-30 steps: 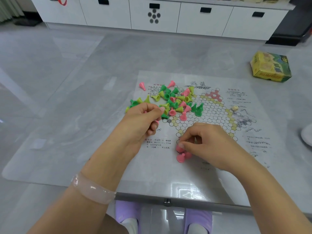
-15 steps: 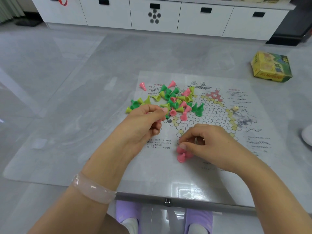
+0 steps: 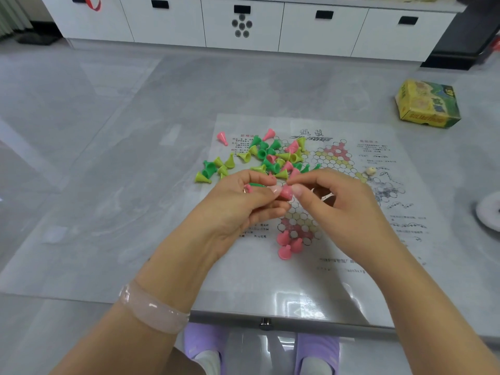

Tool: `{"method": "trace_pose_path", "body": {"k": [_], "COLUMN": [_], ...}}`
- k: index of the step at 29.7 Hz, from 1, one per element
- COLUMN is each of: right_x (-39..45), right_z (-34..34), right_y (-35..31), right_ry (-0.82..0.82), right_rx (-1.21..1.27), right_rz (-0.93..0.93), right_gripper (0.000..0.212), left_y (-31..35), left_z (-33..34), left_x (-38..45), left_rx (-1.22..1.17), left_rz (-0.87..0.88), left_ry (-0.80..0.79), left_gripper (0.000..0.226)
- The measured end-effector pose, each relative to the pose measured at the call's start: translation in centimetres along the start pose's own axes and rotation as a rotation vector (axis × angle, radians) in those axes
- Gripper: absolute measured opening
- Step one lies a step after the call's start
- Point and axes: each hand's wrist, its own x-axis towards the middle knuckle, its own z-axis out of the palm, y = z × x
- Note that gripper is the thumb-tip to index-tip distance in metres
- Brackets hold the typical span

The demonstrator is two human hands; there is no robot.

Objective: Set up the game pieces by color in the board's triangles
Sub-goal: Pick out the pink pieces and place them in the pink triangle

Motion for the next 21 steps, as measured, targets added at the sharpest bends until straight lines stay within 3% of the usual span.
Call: {"method": "trace_pose_path", "body": {"k": [11, 21], "right_x": [0.0, -0.3], "right_z": [-0.1, -1.0], "right_y": [0.9, 1.4], "right_ry": [-0.08, -0.053], "right_rx": [-0.182, -0.308], "right_rz": [-0.079, -0.087], "right_gripper": [0.018, 0.01], "left_y": [-0.4, 0.1], "left_z": [0.3, 0.4], "left_x": [0.0, -0.7], "left_rx": [0.146, 0.071], "left_rz": [0.057, -0.024], "left_ry": [0.027, -0.146], "left_gripper": [0.011, 0.014]}}
